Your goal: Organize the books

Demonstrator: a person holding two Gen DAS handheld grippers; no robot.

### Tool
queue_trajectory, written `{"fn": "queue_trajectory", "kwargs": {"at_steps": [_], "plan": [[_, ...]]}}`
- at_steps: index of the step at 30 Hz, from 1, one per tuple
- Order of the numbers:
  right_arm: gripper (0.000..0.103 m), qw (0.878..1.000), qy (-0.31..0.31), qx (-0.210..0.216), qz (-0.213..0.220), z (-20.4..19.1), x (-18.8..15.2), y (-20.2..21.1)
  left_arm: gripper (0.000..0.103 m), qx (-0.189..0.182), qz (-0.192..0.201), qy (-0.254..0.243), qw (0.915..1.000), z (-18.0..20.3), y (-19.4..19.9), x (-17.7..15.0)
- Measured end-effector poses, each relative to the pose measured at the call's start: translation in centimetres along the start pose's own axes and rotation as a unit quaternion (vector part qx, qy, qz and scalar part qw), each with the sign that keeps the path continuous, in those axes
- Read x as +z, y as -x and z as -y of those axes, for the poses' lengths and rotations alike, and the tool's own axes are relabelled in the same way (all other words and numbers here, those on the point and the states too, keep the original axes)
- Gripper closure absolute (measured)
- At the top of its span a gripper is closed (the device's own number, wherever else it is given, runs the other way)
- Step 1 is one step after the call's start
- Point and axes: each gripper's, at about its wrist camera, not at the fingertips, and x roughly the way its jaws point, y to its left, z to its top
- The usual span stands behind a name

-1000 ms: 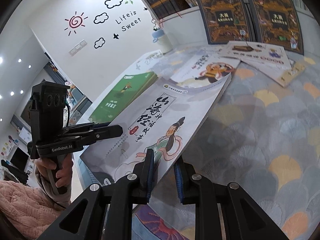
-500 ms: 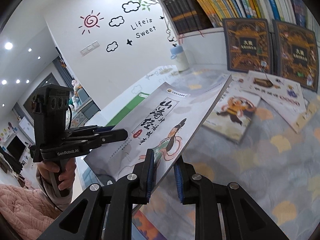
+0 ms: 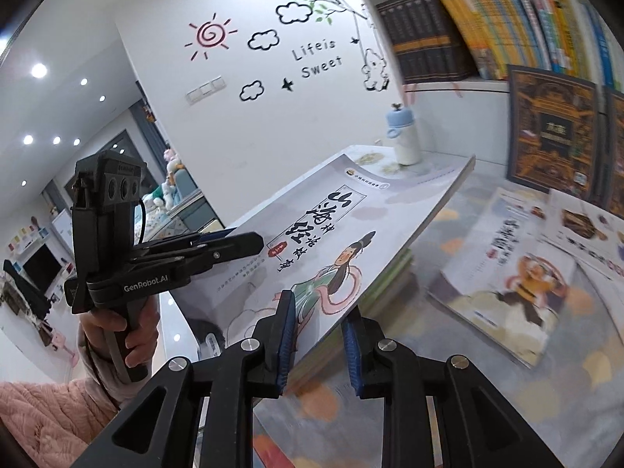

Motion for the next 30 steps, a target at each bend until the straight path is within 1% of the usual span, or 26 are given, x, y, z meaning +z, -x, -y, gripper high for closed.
{"fn": "queue_trajectory", "kwargs": {"at_steps": [3,7,14,21,30], "plan": [[0.080,1.000,0.008,0.003,-0.009,-0.7,0.6,-2.1,0.079,0.009,0.001,0.014,0.9999,-1.9,-0.2,-0.3],[0.080,1.000,0.011,0.008,-0.028,-1.3,1.0,-5.0,0.079,0.023,-0.007,0.031,0.9992,-4.2,-1.0,-1.0],[0.080,0.998,0.000,0.015,-0.061,-1.0,0.6,-9.0,0.079,0.026,-0.022,0.052,0.9981,-6.9,-2.1,-2.1],[0.080,0.997,-0.008,0.010,-0.079,-0.6,0.2,-11.0,0.079,0.029,-0.040,0.058,0.9971,-7.9,-3.5,-3.0],[0.080,0.996,-0.014,0.010,-0.093,-0.3,-0.2,-12.4,0.078,0.031,-0.048,0.071,0.9958,-8.6,-3.9,-3.9]]}}
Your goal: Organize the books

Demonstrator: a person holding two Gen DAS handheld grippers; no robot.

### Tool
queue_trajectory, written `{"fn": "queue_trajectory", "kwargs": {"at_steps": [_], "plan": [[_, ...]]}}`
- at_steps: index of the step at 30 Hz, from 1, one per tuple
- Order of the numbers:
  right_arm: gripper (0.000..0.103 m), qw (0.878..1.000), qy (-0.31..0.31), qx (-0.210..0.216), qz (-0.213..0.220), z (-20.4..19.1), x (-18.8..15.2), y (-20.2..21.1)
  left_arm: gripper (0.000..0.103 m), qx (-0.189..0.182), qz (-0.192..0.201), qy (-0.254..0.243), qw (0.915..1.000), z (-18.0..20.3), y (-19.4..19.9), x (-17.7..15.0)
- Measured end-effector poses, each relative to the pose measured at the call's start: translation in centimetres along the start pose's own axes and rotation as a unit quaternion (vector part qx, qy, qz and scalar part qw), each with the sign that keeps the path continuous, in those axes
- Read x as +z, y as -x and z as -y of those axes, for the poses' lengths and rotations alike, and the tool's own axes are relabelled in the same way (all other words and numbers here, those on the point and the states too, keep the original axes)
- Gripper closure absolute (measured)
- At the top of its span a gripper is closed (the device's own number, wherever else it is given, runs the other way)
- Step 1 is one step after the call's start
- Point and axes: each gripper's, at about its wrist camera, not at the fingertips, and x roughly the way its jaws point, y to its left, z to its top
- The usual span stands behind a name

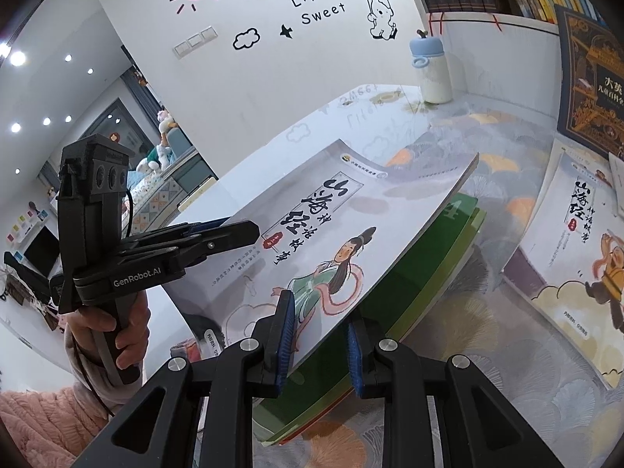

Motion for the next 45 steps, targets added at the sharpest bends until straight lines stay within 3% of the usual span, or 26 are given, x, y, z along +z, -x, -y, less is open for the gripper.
{"fn": "queue_trajectory", "kwargs": {"at_steps": [12,15,18,21,29,34,45], "plan": [[0.079,1.000,-0.001,-0.004,-0.011,0.3,-0.4,-0.9,0.074,0.015,-0.006,-0.003,0.9999,-0.3,-0.6,-0.4],[0.077,1.000,-0.004,-0.001,-0.012,0.3,-0.7,-1.0,0.072,0.034,-0.002,-0.014,0.9993,0.0,-0.6,-0.3],[0.074,1.000,-0.006,-0.005,-0.012,0.4,-0.7,-1.0,0.072,0.069,0.001,-0.028,0.9972,0.4,-0.6,-0.3],[0.071,1.000,-0.008,-0.007,-0.018,0.3,-0.9,-1.0,0.072,0.073,0.000,-0.031,0.9968,0.5,-0.6,-0.3],[0.048,0.999,0.003,-0.013,-0.031,-0.1,-1.9,-0.3,0.069,0.079,0.010,-0.016,0.9967,0.4,0.3,0.2],[0.048,1.000,-0.011,-0.007,-0.017,1.0,-2.6,1.1,0.069,0.082,0.006,-0.031,0.9961,2.2,0.5,0.1],[0.043,0.993,0.008,-0.119,0.014,3.9,-6.2,6.7,0.068,0.044,-0.004,-0.065,0.9969,9.4,-0.4,0.1]]}}
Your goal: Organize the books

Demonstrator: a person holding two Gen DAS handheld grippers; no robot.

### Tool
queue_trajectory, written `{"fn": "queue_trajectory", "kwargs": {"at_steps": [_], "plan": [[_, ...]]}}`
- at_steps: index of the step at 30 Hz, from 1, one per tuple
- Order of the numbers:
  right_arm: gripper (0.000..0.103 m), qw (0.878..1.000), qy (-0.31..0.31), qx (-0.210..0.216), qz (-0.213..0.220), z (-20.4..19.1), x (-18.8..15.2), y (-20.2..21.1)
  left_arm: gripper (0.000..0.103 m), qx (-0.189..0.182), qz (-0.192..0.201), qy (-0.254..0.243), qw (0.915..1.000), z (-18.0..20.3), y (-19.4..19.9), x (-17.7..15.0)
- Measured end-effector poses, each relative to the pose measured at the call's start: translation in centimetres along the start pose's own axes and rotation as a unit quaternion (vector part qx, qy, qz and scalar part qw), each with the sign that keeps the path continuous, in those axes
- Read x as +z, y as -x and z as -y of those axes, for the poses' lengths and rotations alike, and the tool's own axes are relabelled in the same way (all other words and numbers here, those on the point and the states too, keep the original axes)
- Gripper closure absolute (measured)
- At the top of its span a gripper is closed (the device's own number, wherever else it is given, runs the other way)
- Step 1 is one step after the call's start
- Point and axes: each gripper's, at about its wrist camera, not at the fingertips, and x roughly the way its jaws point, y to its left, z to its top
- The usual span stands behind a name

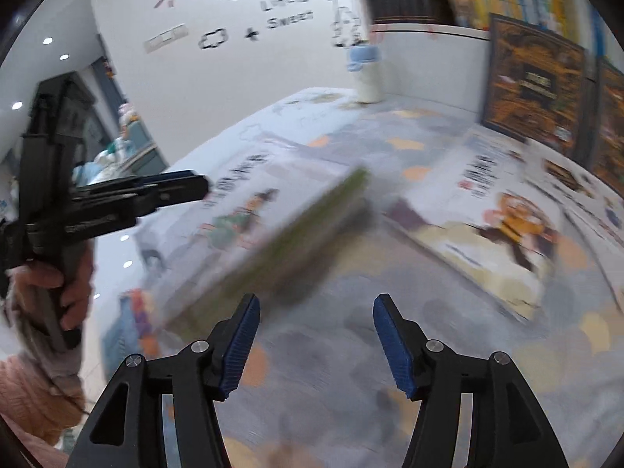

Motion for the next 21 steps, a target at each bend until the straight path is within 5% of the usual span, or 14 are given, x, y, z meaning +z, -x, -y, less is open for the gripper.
{"fn": "queue_trajectory", "kwargs": {"at_steps": [5,9,12,13,16,17,21], "plan": [[0.041,0.996,-0.025,-0.087,-0.005,4.9,-3.2,1.8,0.067,-0.036,-0.005,-0.019,0.9992,5.2,-1.2,-0.4],[0.038,0.981,-0.035,-0.189,-0.022,9.1,-5.7,3.0,0.067,-0.064,-0.014,-0.033,0.9973,9.9,-3.0,-1.0],[0.020,0.966,-0.057,-0.251,-0.029,12.5,-7.6,3.7,0.067,-0.085,-0.030,-0.040,0.9951,13.1,-4.9,-1.7],[0.010,0.965,-0.073,-0.249,-0.021,13.5,-8.0,4.3,0.067,-0.093,-0.036,-0.040,0.9942,14.0,-5.6,-1.9],[0.007,0.964,-0.111,-0.242,-0.019,15.3,-8.3,4.9,0.067,-0.095,-0.050,-0.038,0.9935,15.8,-7.5,-2.6],[0.000,0.963,-0.115,-0.241,-0.023,15.6,-8.3,4.9,0.067,-0.088,-0.050,-0.042,0.9939,16.2,-8.0,-2.9],[0.000,0.965,-0.123,-0.232,-0.026,15.8,-8.5,5.0,0.067,-0.036,-0.047,-0.062,0.9963,16.3,-9.0,-3.7]]}}
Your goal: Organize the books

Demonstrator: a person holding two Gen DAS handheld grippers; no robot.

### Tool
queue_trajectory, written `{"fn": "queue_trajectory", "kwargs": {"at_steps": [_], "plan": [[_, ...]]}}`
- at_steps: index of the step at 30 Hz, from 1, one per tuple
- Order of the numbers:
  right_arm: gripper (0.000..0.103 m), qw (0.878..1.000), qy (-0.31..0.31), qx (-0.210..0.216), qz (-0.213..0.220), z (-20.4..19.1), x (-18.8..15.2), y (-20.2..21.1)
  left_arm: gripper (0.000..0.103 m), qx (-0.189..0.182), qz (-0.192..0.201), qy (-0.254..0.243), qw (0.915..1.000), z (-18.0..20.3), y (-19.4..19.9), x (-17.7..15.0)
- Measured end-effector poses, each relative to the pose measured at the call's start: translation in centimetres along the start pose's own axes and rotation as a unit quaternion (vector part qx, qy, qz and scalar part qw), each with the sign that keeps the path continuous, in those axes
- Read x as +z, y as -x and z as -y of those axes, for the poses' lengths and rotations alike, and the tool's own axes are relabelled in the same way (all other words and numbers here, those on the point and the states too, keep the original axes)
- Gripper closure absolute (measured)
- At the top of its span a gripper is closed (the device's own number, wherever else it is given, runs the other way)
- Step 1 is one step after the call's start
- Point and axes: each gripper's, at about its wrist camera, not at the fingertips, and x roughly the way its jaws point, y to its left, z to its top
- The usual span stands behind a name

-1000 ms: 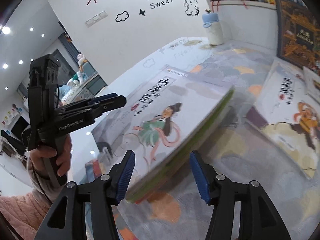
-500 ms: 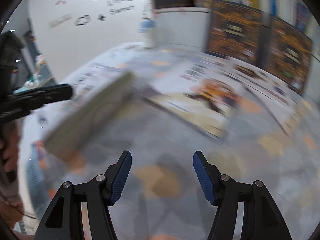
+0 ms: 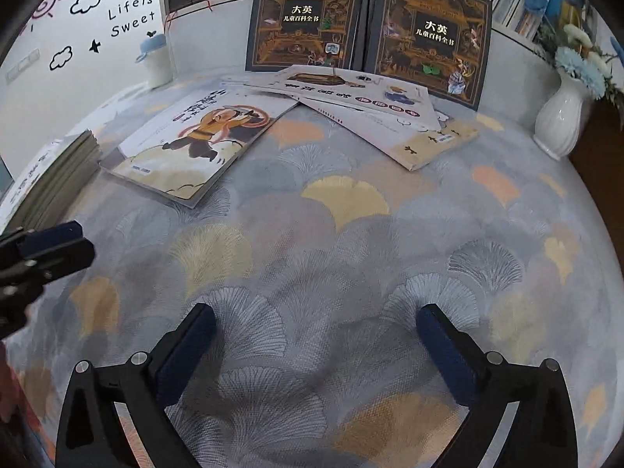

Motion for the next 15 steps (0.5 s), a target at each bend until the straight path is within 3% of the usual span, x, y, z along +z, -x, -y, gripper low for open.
{"fn": "queue_trajectory", "kwargs": {"at_steps": [6,9,11,15], "plan": [[0.000,1.000,0.001,-0.002,-0.002,-0.5,-0.2,0.1,0.066,-0.001,0.003,0.031,0.9995,-1.8,-0.7,-0.4],[0.000,1.000,0.002,-0.003,-0.003,-0.6,-0.1,-0.1,0.058,-0.011,0.006,0.028,0.9995,-1.7,-0.8,-0.4],[0.000,1.000,0.001,-0.003,-0.003,-0.5,-0.1,-0.3,0.048,-0.021,0.006,0.024,0.9995,-1.6,-0.9,-0.4],[0.000,1.000,0.003,-0.005,-0.003,-0.5,-0.1,-0.3,0.042,-0.023,0.005,0.017,0.9996,-1.2,-1.1,-0.3]]}}
